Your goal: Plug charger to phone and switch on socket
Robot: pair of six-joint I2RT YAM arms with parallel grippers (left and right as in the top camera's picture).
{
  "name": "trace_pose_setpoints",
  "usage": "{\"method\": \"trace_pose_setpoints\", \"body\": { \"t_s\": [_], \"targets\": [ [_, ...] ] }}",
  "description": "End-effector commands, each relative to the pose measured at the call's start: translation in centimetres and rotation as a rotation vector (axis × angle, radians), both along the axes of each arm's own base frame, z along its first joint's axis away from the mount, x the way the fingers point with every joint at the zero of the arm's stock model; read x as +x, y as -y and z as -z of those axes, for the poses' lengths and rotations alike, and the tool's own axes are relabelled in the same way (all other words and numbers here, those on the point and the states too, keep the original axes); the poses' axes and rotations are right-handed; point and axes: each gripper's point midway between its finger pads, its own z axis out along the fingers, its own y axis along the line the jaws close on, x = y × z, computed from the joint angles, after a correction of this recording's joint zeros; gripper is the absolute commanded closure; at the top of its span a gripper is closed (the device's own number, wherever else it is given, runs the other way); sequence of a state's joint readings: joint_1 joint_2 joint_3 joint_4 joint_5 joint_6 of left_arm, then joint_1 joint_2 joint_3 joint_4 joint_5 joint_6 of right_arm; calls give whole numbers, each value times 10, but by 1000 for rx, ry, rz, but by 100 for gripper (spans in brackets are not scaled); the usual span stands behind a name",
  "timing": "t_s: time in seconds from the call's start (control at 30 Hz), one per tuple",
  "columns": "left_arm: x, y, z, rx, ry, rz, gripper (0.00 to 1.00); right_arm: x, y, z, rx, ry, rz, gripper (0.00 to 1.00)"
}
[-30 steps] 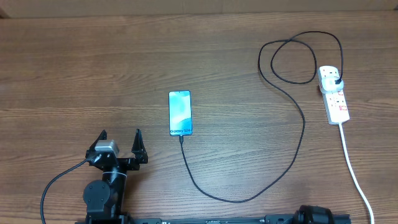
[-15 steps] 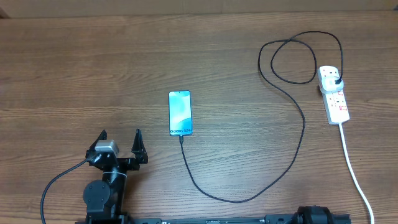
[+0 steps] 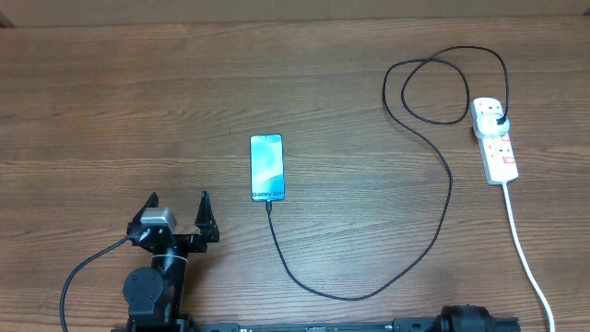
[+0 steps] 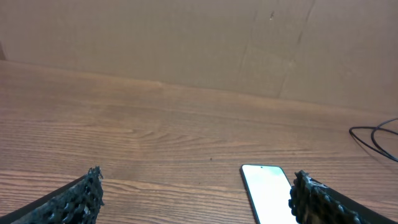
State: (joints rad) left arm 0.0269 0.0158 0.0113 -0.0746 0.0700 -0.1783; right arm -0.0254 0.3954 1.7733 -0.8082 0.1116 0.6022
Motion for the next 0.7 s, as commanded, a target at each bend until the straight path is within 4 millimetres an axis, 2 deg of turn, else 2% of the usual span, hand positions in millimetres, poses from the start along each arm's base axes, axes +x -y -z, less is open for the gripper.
{"method": "trace_pose_setpoints", "body": {
  "t_s": [0.0,0.4,0.67],
  "targets": [
    [0,-3,0,26,9,-14,0,-16,3,3,2,29,16,96],
    [0,-3,0,26,9,-14,0,-84,1,18,0,170,14,96],
    [0,-3,0,26,9,-14,0,-149,4,42,3,309,-5,96]
  ]
}}
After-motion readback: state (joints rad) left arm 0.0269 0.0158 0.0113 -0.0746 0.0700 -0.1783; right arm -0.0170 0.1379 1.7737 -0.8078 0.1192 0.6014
